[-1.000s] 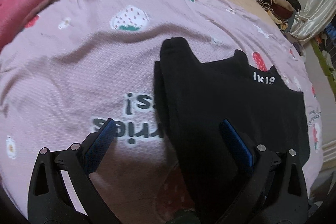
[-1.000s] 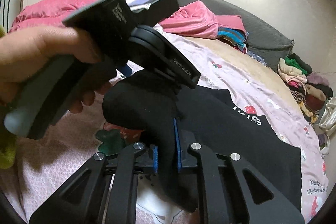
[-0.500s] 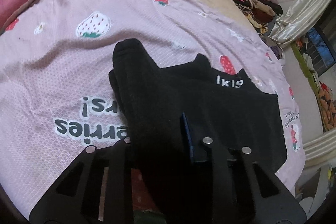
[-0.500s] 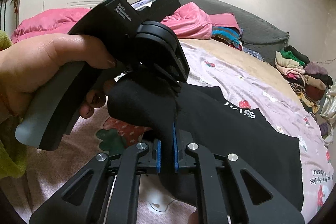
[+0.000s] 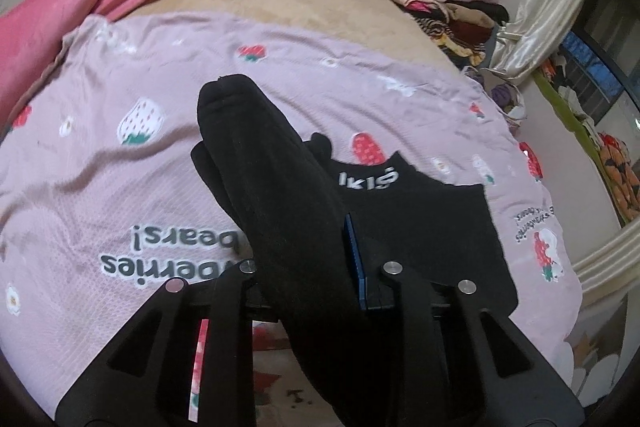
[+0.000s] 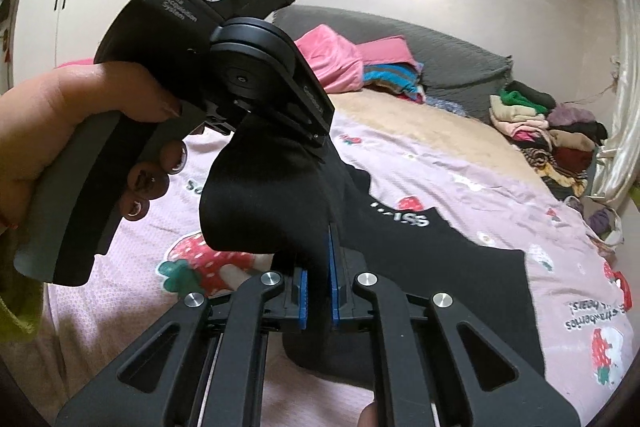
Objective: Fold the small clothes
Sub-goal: 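Lift the grasped edge with both tools and fold it over the other half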
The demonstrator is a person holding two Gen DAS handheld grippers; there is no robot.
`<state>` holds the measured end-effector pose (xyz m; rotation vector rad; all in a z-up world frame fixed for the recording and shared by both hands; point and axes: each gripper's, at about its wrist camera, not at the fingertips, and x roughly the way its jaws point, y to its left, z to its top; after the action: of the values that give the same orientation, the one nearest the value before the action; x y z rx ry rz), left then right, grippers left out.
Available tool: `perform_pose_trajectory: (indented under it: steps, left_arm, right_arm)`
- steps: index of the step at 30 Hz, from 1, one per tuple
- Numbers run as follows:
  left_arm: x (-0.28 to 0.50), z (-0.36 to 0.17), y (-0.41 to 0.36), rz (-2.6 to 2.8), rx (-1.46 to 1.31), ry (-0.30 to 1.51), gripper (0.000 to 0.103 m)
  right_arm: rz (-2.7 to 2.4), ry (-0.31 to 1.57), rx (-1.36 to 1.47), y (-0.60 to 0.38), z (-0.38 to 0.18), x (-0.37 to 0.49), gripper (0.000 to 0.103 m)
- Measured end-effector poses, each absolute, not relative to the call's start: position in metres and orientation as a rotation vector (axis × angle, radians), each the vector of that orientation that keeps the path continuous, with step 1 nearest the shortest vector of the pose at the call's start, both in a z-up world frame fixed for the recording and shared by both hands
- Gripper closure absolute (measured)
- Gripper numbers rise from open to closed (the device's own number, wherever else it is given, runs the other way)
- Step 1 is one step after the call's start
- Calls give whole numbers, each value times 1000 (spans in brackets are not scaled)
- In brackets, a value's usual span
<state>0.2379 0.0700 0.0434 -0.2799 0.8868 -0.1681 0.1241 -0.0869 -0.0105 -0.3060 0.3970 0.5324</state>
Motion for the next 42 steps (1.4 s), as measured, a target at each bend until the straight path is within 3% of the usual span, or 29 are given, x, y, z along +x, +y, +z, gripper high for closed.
perform_pose_trajectory:
  steps: [17,29,42]
  left_arm:
    - [245,67,-11,-219,-167,871,87]
    - [261,51,-63,-250,-115,916,85]
    - [281,23,-114,-289,-75,990,76]
  right_arm:
    - [454,393,-180,-157,-4,125,97]
    - [410,453,-103,-201,-21,142,96]
    - [401,564,1,-241,-51,162,96]
